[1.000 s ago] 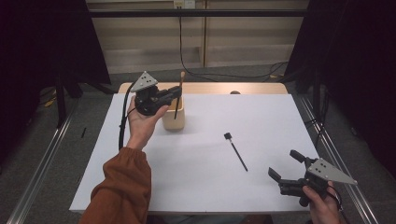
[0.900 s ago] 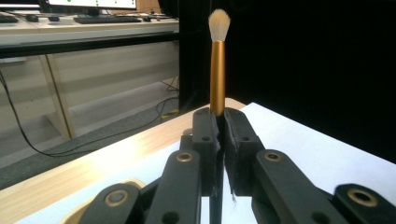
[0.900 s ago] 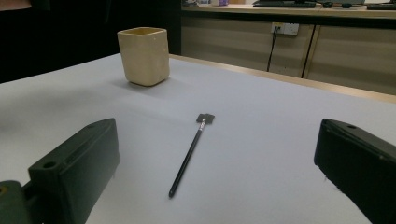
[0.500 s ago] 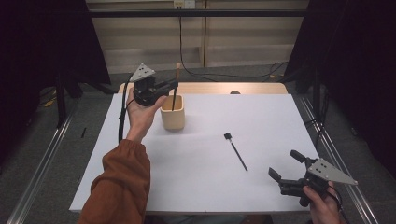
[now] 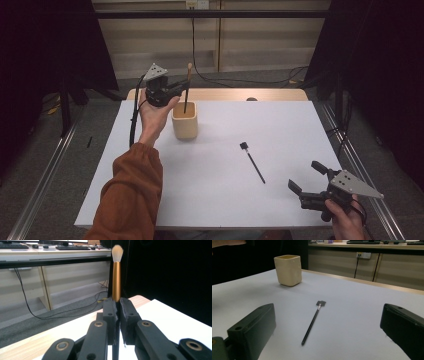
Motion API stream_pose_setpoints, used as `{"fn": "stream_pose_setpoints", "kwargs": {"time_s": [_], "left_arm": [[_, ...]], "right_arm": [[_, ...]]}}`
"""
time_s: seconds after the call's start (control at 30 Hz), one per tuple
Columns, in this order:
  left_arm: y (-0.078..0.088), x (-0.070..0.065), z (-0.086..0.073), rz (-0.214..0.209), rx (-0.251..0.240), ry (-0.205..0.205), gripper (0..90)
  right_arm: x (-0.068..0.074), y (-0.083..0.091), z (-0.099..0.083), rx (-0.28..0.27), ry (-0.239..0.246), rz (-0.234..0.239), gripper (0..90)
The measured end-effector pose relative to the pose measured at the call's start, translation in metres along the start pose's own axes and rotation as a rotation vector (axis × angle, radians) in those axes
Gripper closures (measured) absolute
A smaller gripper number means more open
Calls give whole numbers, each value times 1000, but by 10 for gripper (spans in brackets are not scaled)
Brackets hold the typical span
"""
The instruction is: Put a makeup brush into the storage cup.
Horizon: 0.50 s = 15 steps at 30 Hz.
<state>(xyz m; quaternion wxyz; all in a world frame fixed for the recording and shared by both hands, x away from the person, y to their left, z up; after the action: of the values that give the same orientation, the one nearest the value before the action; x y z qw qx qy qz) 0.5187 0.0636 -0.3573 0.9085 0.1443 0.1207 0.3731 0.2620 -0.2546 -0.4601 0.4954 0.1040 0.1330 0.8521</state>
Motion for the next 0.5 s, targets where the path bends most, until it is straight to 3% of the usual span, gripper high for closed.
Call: {"fn": "stream_pose_setpoints", "kwargs": {"time_s": [0.13, 0.5], "left_arm": [[1, 0, 0, 8, 0, -19, 839], [-2, 3, -10, 10, 6, -15, 838]], "right_arm": [[0, 0, 0, 0, 0, 0, 0], [0, 0, 0, 0, 2, 1, 0]]}}
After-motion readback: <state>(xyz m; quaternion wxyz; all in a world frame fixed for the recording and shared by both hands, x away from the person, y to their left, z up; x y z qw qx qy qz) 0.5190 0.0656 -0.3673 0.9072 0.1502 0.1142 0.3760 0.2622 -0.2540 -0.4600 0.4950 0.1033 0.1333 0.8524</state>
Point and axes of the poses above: each handheld gripper's, and its own axes: y roughly backward along the jaws, z roughly out of its top, x roughly to its left, the point moved 10 cm from there along -y, roughly forward along the jaws, and after that the axes turned 6 degrees about x, right-handed, at the moved point
